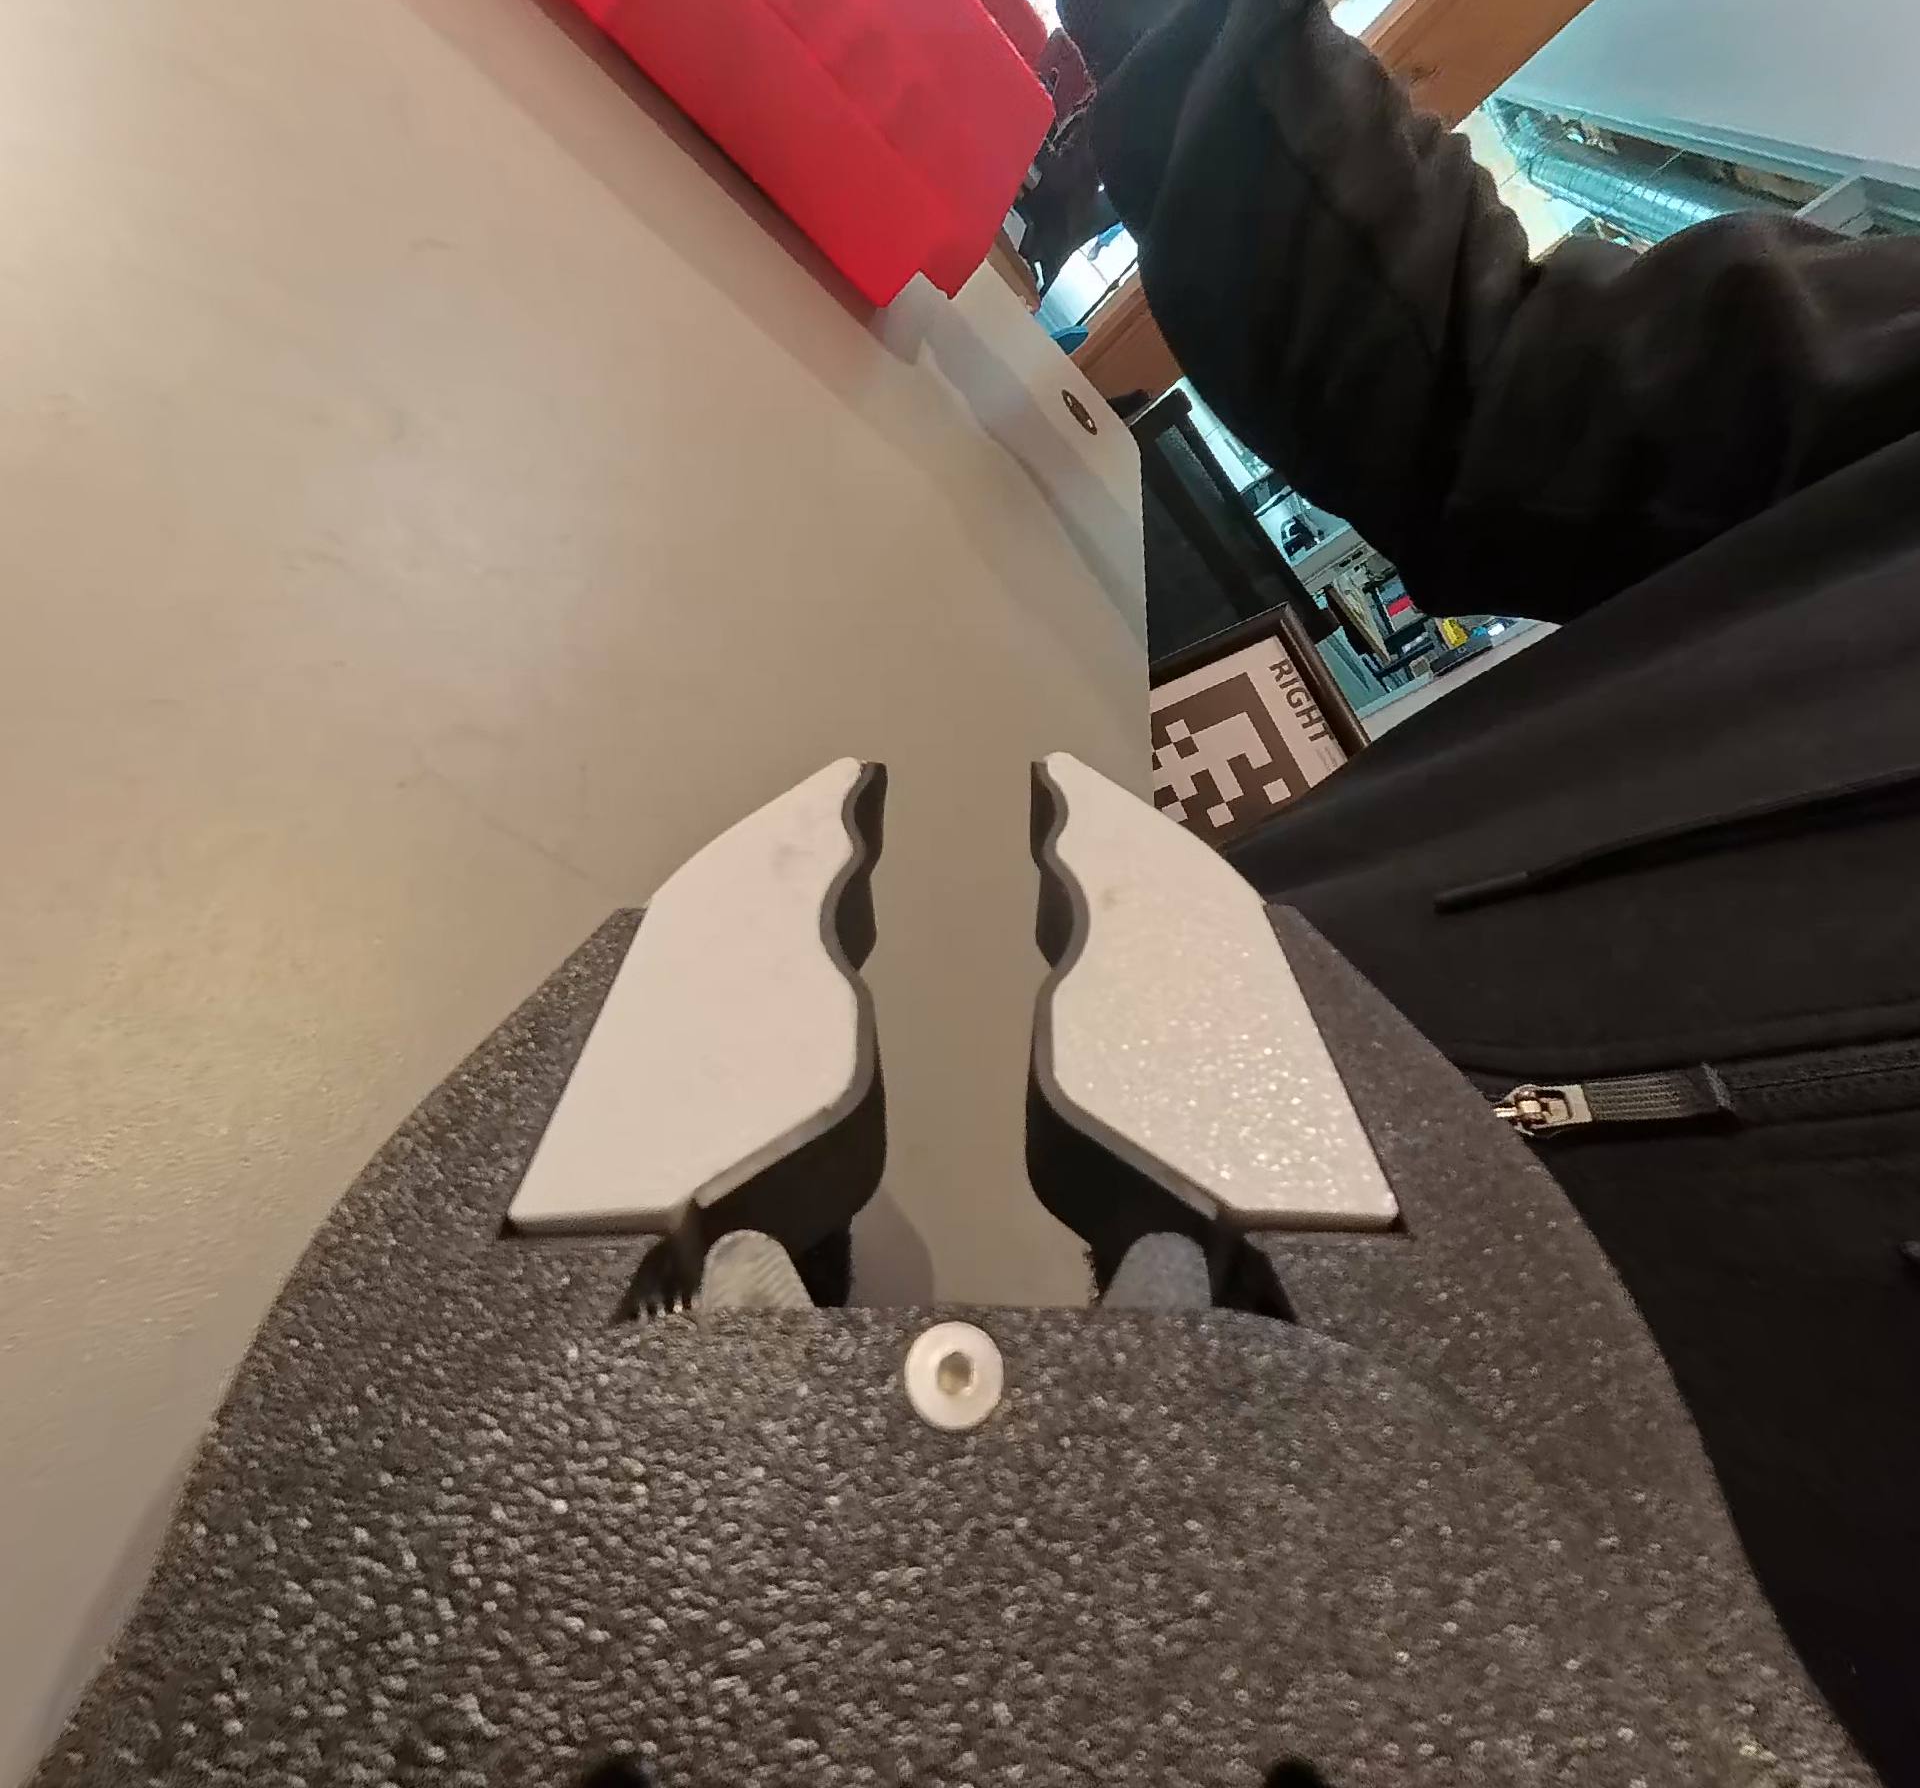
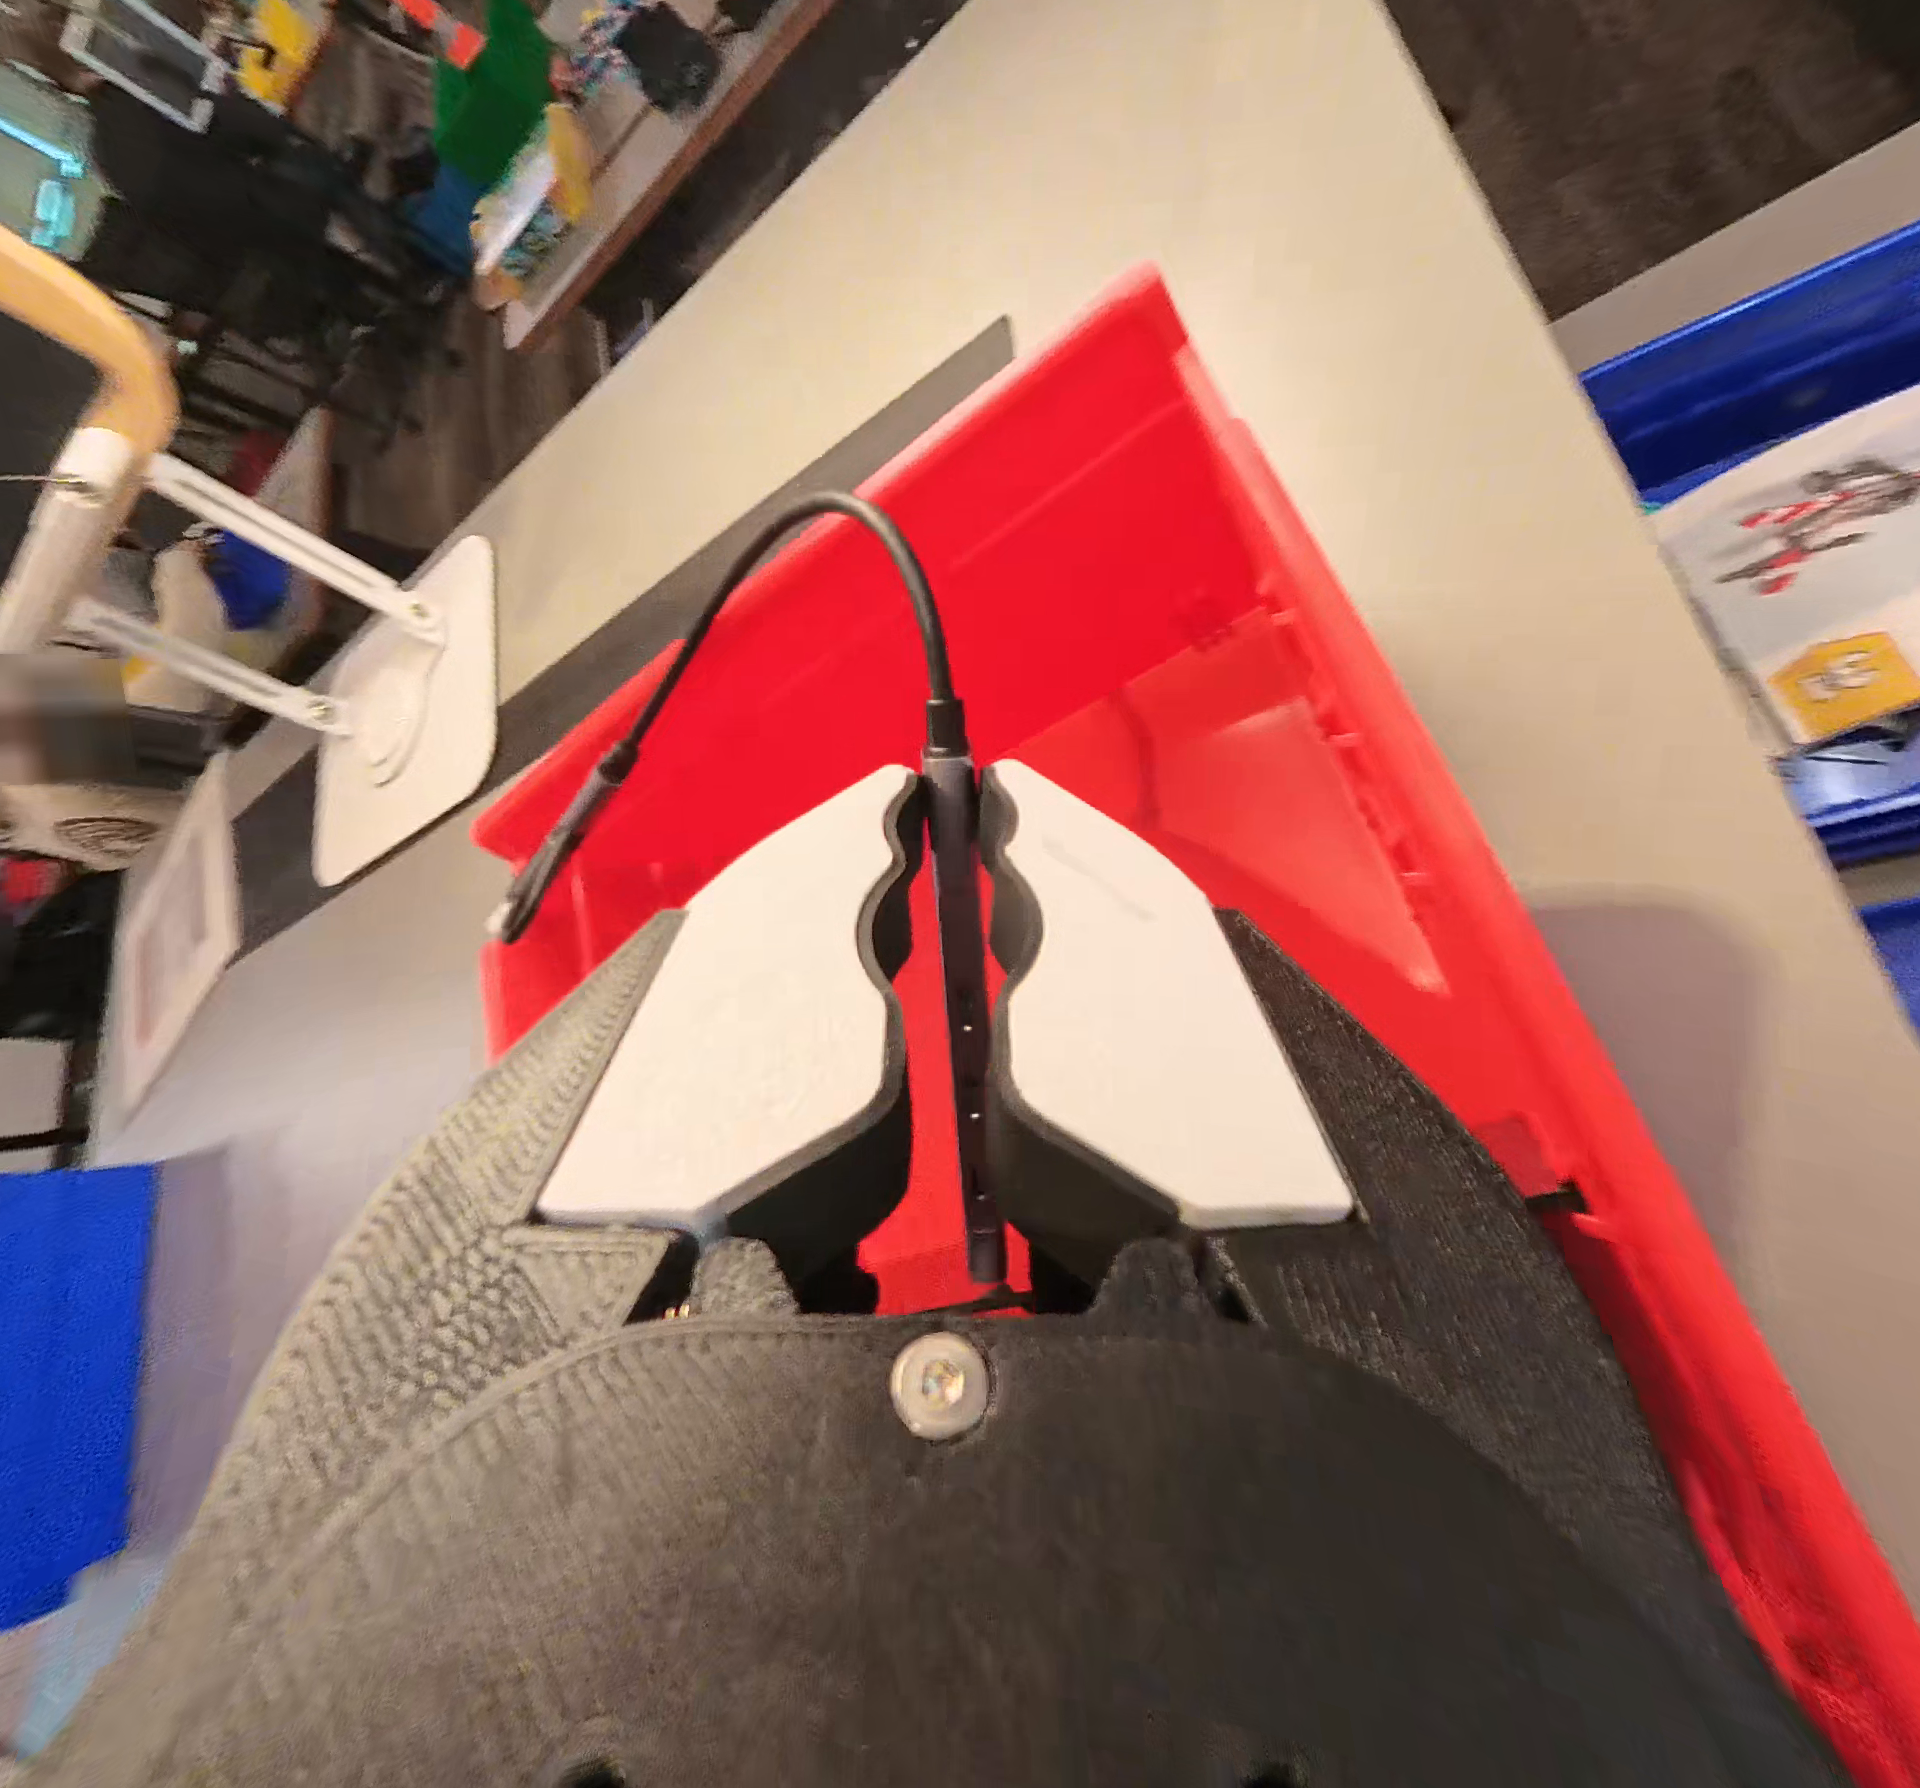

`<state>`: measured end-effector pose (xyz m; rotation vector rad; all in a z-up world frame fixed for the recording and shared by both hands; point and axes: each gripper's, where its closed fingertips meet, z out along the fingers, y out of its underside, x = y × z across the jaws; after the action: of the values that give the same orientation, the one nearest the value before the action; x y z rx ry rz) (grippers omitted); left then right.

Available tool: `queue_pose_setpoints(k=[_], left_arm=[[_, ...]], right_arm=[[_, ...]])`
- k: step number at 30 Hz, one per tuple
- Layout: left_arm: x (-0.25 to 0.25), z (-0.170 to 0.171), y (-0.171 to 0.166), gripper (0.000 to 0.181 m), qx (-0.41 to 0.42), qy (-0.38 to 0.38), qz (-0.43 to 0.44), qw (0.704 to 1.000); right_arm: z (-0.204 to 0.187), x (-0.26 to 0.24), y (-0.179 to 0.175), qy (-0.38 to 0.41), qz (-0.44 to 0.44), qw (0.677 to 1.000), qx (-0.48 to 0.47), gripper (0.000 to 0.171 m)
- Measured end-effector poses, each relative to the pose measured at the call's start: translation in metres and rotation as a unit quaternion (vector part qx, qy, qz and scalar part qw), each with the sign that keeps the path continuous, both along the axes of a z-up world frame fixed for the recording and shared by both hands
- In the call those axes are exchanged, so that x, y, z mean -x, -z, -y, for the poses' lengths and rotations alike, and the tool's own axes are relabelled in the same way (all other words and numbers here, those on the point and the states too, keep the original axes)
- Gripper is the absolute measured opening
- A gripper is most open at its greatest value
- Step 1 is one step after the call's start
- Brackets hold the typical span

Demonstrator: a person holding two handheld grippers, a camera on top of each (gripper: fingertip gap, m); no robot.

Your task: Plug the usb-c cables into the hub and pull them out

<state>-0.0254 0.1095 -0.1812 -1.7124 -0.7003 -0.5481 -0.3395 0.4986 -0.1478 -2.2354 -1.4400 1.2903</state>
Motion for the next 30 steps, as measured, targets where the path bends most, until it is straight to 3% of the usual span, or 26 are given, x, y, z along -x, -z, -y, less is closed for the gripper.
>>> queue_pose_setpoints(k=[1,7,11,17,20,24,27,30], left_arm=[[0.000,0.000,0.000,0.027,0.000,0.000,0.002,1.000],[0.003,-0.001,0.003,0.027,0.003,0.003,0.017,1.000],[0.003,-0.001,0.003,0.027,0.003,0.002,0.016,1.000],[0.004,0.001,-0.002,0.027,-0.010,-0.007,0.005,1.000],[0.005,0.003,-0.006,0.027,-0.021,-0.012,-0.001,1.000],[0.014,0.009,-0.015,0.028,-0.041,-0.040,-0.022,0.998],[0.029,0.021,-0.029,0.032,-0.065,-0.098,-0.072,0.990],[0.051,0.048,-0.050,0.049,-0.079,-0.188,-0.152,0.967]], right_arm=[[-0.005,0.000,0.002,0.009,0.003,1.000,-0.022,0.010],[-0.010,-0.001,0.019,-0.018,0.049,0.987,-0.150,0.016],[-0.018,-0.011,0.028,-0.068,0.110,0.946,-0.298,0.023],[-0.018,-0.017,-0.018,-0.113,0.037,0.925,-0.361,0.032],[0.018,-0.034,-0.051,-0.175,-0.035,0.919,-0.351,0.032],[0.106,-0.088,-0.070,-0.286,-0.105,0.912,-0.275,0.032],[0.178,-0.137,-0.060,-0.350,-0.139,0.900,-0.218,0.031],[0.239,-0.181,-0.019,-0.406,-0.139,0.881,-0.198,0.031]])
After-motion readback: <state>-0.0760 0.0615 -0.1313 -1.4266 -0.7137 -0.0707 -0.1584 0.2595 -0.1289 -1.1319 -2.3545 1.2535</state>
